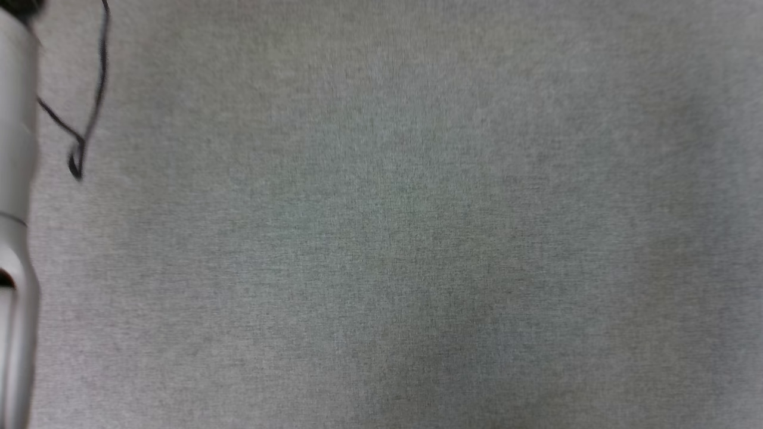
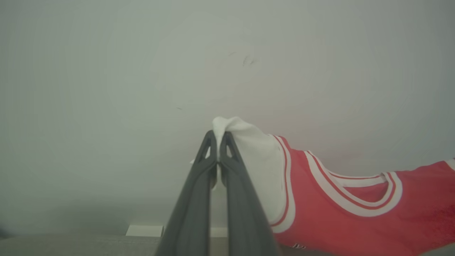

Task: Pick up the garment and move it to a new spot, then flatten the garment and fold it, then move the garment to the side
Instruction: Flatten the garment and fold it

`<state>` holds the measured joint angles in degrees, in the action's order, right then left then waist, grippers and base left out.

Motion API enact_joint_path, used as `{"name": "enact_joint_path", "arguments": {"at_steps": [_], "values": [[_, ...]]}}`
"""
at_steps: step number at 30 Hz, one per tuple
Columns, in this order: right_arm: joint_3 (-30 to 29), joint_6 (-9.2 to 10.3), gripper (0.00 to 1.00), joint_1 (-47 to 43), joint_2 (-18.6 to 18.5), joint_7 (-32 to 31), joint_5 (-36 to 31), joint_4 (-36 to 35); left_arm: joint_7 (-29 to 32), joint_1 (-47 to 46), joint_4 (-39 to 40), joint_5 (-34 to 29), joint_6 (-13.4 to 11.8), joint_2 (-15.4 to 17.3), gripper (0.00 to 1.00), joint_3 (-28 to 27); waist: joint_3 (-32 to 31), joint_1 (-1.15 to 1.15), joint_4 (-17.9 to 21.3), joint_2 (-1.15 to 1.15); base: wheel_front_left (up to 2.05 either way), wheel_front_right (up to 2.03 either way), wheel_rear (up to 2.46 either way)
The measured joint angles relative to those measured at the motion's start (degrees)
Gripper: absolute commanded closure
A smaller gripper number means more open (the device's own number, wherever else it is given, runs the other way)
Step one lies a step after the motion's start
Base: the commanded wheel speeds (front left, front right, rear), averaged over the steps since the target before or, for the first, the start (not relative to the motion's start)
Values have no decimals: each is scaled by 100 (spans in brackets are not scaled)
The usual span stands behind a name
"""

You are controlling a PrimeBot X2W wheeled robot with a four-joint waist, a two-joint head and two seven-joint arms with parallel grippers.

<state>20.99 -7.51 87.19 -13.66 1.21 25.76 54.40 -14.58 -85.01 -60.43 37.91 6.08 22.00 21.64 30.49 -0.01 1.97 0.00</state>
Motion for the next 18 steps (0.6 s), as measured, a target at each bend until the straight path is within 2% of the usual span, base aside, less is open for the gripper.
{"name": "enact_joint_path", "arguments": {"at_steps": [5,10,13,16,18], "values": [[487,0,100,-1207,-220,44,499,-444,-31,1201,133,174,92,-12,100,-20,-552,0,-9,0,0,0,0],[789,0,100,-2722,-558,46,910,-1150,-32,2721,730,364,108,91,100,-246,-1205,1,-22,0,0,0,0],[846,0,100,-3648,-764,-11,1076,-1615,-38,3777,1234,450,-11,198,100,-461,-1609,2,-18,0,0,0,0],[709,0,100,-4618,-989,-110,1121,-2049,-41,4834,1713,619,-214,126,100,-636,-1987,2,-25,0,0,0,0],[480,0,100,-5311,-1011,-141,1180,-2360,-40,5500,2064,750,-380,52,100,-747,-2217,2,-39,0,0,0,0]]}}
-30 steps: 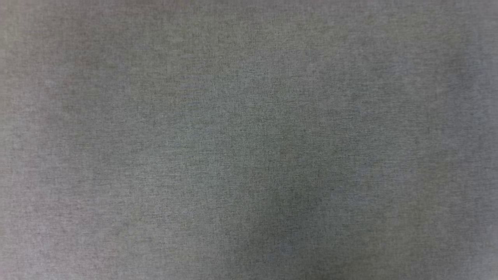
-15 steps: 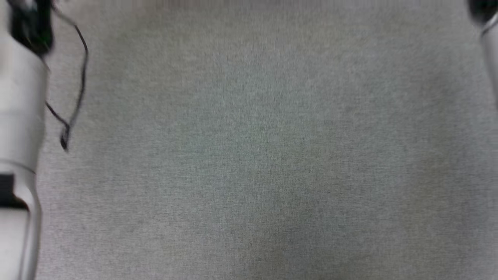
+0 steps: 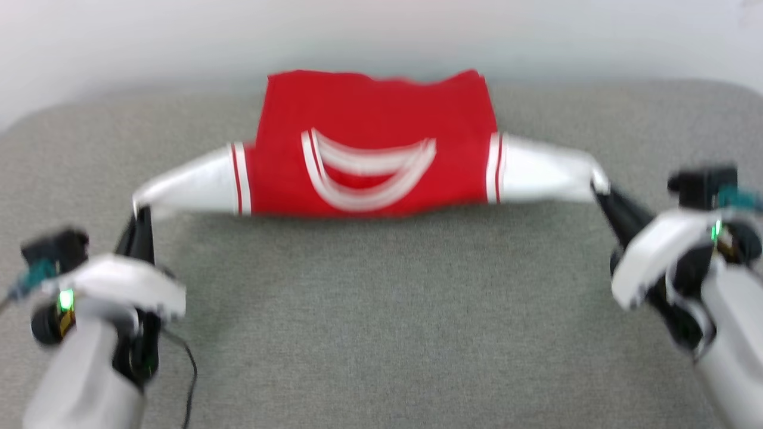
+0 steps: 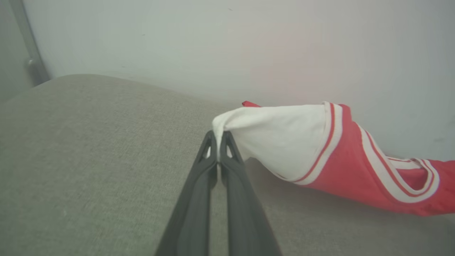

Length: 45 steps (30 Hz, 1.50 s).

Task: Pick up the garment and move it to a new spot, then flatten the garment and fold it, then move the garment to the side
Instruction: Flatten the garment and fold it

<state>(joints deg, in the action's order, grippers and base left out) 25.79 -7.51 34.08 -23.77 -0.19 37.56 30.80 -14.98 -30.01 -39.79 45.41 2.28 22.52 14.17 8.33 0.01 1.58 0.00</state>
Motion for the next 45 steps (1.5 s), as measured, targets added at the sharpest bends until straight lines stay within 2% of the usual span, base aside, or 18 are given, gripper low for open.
{"name": "enact_joint_path", "arguments": {"at_steps": [5,9,14,19,20,21,22,26,30,37,41,45], "values": [[-630,0,100,-1667,133,-282,-156,-736,10,1665,915,250,-523,-8,100,-243,-511,1,-12,0,0,0,0],[-1217,0,100,-3020,474,-627,-307,-1403,201,2847,1725,279,-976,99,100,-276,-833,1,-1,0,0,0,0],[-2003,0,100,-4395,1005,-1143,-598,-2135,581,3793,2622,275,-1402,145,100,-133,-1012,2,-68,0,0,0,0],[-2503,0,100,-5172,1340,-1642,-946,-2619,702,4360,3154,207,-1751,209,100,-81,-1034,1,-127,0,0,0,0],[-2561,0,95,-5267,1393,-1748,-970,-2680,701,4422,3228,176,-1794,221,100,-64,-1026,1,-134,0,0,0,0],[-2580,0,84,-5336,1417,-1808,-1037,-2740,695,4459,3299,154,-1818,229,100,-51,-1013,1,-139,0,0,0,0],[-2617,0,0,-5353,1438,-1831,-1092,-2807,672,4476,3364,107,-1848,235,100,-32,-1000,0,-144,0,0,0,0],[-2880,0,0,-5068,1485,-1773,-1152,-3088,606,4412,3673,-51,-1895,219,100,68,-926,0,-187,0,0,0,0],[-3159,0,0,-4170,1438,-1723,-1191,-2865,564,4327,3867,-144,-1975,202,100,102,-841,-1,-211,0,0,0,0],[-3437,0,0,-1911,1145,-1817,-1222,-1228,525,3669,4175,-424,-1886,210,100,327,-430,-2,-433,0,0,0,0],[-3492,1,0,-581,911,-2298,-1317,-387,493,3127,4325,-586,-1728,105,100,514,-35,-2,-703,0,0,0,0],[-3606,1,0,648,701,-3076,-1546,338,404,2653,4440,-714,-1593,-103,100,710,431,-2,-1010,0,0,0,0]]}}
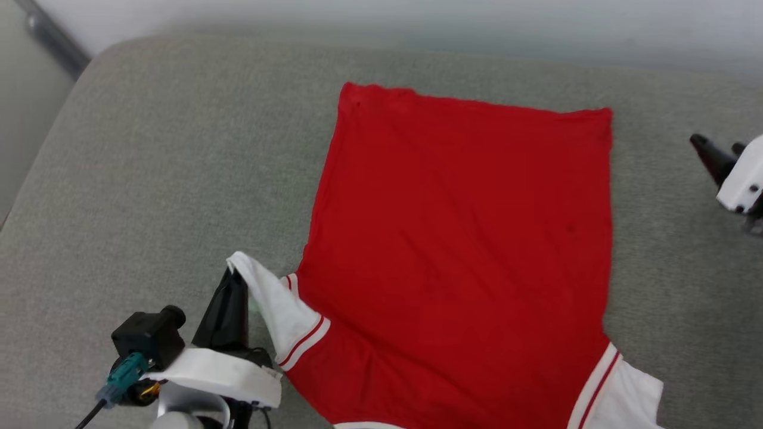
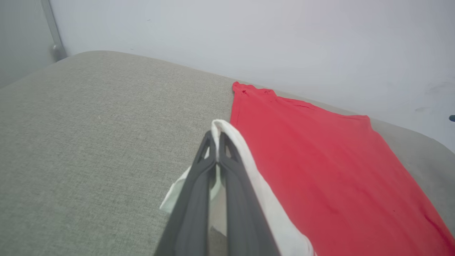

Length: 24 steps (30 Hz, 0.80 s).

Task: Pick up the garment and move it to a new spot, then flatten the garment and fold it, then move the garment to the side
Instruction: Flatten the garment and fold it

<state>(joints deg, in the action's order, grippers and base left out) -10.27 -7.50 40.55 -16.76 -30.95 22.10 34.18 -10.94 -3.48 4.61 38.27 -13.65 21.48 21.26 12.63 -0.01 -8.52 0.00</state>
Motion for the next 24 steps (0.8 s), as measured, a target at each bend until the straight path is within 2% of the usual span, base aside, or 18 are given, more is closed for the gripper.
{"name": "enact_joint_path", "arguments": {"at_steps": [4,9,19,20,21,24], "values": [[-144,0,0,960,-177,-795,-347,498,-105,-339,56,-98,169,-175,100,160,470,0,-324,0,0,0,0],[-269,0,0,1800,-233,-1438,-756,795,-237,-721,88,-167,344,-352,100,232,1064,-1,-689,0,0,0,0],[-723,-1,0,2391,-96,-2395,-1494,1094,-346,-995,-152,-261,541,-546,100,202,1860,1,-1180,0,0,0,0],[-748,0,71,2405,-94,-2417,-1547,1082,-348,-1012,-196,-300,544,-555,100,204,1882,1,-1210,0,0,0,0],[-822,0,100,2406,-92,-2447,-1568,1073,-366,-1027,-233,-299,559,-569,100,199,1893,1,-1233,0,0,0,0],[-826,0,100,2398,-36,-2414,-1664,1006,-380,-1058,-349,-302,593,-601,100,172,1873,2,-1246,0,0,0,0]]}}
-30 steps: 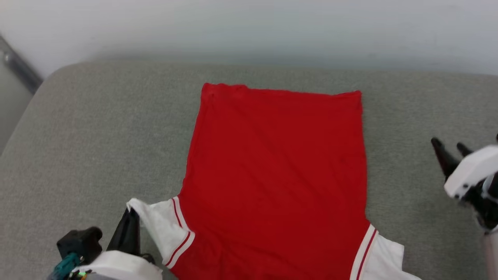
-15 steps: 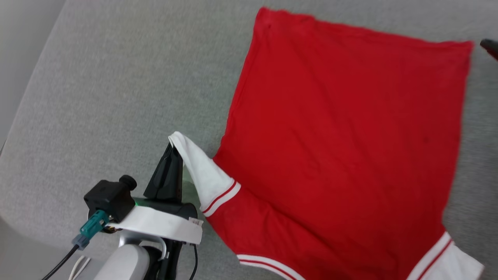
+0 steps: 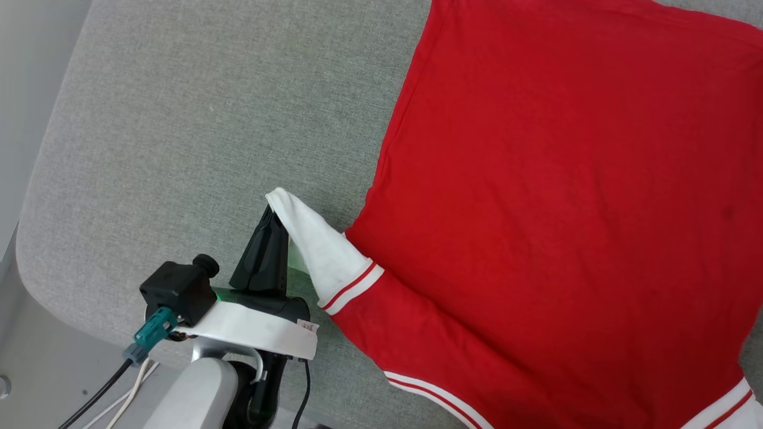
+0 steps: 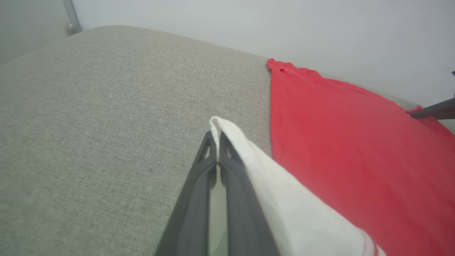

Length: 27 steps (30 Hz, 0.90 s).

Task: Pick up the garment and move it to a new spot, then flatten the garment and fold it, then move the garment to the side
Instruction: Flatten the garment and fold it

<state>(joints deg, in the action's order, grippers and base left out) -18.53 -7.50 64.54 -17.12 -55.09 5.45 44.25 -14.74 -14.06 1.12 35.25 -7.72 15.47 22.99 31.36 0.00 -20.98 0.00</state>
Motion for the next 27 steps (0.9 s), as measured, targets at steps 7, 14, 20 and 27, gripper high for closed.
{"name": "enact_joint_path", "arguments": {"at_steps": [7,14,20,27], "values": [[419,0,100,-260,8,171,-38,-130,-8,81,-287,-23,8,19,100,-80,-346,-1,87,0,0,0,0],[1523,-1,100,-899,-342,270,524,-653,52,511,-575,59,-99,215,100,-186,-1055,-1,350,0,0,0,0],[2258,-1,100,-2225,-759,211,1304,-1514,130,1126,-676,261,-345,423,100,-465,-1756,0,795,0,0,0,0],[2346,-1,100,-4638,-1106,-287,1778,-2776,255,1902,-533,448,-673,660,100,-765,-2450,0,1552,0,0,0,0]]}}
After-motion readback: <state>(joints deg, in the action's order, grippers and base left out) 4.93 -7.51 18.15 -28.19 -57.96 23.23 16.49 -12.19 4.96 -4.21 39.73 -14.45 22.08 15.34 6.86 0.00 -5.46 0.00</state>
